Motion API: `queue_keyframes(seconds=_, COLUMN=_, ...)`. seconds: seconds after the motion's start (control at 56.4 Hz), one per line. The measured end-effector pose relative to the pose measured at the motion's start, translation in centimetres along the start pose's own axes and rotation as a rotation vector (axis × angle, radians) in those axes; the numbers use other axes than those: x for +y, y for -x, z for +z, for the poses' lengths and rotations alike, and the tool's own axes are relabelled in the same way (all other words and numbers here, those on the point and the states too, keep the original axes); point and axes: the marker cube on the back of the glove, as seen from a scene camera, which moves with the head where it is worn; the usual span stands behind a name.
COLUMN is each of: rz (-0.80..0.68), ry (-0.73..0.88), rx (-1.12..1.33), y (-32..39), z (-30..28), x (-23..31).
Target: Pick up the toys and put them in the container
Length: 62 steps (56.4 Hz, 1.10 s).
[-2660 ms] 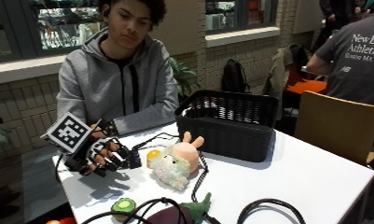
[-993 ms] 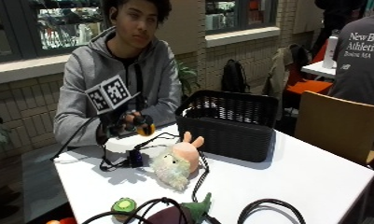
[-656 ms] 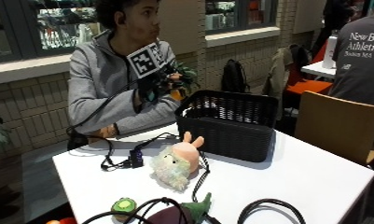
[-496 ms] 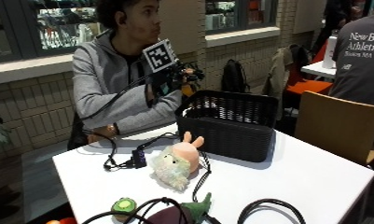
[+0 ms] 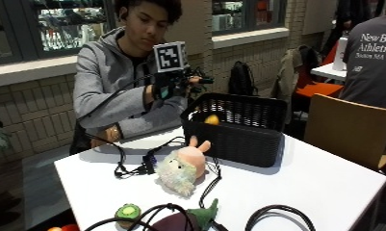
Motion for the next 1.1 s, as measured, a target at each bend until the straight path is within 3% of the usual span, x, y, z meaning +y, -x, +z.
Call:
queue_keyframes(seconds=0.195, rz=0.328, ry=0.176, rx=0.097, y=-12.8, z=2.4, x=5.7)
queue_keyframes(seconds=0.284, rz=0.508, ry=0.264, rx=0.025, y=-18.8, z=4.5, x=8.8)
queue_keyframes(seconds=0.372, rz=0.573, ry=0.336, rx=-0.060, y=-25.3, z=7.0, x=11.3)
queue_keyframes(seconds=0.532, rz=0.851, ry=0.366, rx=-0.187, y=-27.5, z=14.2, x=15.6)
queue_keyframes(seconds=0.762, rz=0.917, ry=0.536, rx=-0.194, y=-29.6, z=20.1, x=16.8)
queue_keyframes(seconds=0.922, rz=0.931, ry=0.360, rx=-0.211, y=-29.5, z=20.2, x=16.4)
queue_keyframes(seconds=1.099, rz=0.836, ry=0.267, rx=-0.141, y=-28.2, z=18.1, x=15.6)
